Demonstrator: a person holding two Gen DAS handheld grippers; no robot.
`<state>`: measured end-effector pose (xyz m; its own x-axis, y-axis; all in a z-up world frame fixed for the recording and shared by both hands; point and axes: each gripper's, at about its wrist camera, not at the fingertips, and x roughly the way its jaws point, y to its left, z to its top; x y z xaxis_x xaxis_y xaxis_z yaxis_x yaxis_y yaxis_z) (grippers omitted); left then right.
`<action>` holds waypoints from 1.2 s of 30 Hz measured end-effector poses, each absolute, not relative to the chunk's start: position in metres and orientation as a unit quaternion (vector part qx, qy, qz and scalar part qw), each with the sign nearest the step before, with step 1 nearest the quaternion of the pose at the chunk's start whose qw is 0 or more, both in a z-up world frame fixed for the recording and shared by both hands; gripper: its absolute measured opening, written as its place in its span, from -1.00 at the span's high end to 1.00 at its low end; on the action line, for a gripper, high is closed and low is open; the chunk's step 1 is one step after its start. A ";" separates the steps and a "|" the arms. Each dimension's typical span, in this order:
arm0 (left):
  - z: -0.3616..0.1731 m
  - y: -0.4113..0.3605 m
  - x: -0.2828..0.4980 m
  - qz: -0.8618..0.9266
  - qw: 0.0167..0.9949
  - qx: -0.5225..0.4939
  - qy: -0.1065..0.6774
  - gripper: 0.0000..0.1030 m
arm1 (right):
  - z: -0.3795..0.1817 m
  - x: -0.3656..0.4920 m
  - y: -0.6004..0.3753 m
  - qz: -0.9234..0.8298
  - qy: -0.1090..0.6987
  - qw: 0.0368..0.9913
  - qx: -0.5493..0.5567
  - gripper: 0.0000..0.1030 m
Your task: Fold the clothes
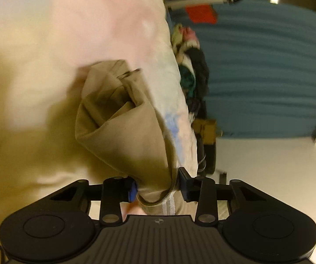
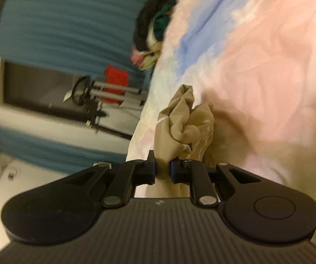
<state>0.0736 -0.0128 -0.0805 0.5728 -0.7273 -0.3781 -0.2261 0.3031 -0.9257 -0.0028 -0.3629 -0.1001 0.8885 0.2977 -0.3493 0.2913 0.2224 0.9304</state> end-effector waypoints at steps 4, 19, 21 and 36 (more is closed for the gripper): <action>-0.031 -0.078 0.131 -0.209 0.692 -0.505 0.471 0.39 | -0.080 0.003 -0.410 -0.032 0.227 0.726 0.649 0.70; 0.008 -0.353 0.345 -0.287 0.771 -0.341 0.456 0.45 | 0.034 0.170 -0.597 -0.158 0.073 0.842 0.511 0.69; -0.002 -0.381 0.367 -0.295 0.779 -0.327 0.447 0.45 | 0.011 0.183 -0.608 -0.169 0.086 0.848 0.496 0.69; -0.085 -0.356 0.297 -0.331 0.820 -0.167 0.437 -0.14 | -0.183 0.126 -0.598 -0.190 0.228 0.782 0.548 0.63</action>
<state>0.2968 -0.3558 -0.0847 0.3997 -0.6887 -0.6049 0.3965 0.7249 -0.5633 0.1263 -0.5980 -0.1829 0.8245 -0.0473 -0.5639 0.5462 0.3270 0.7712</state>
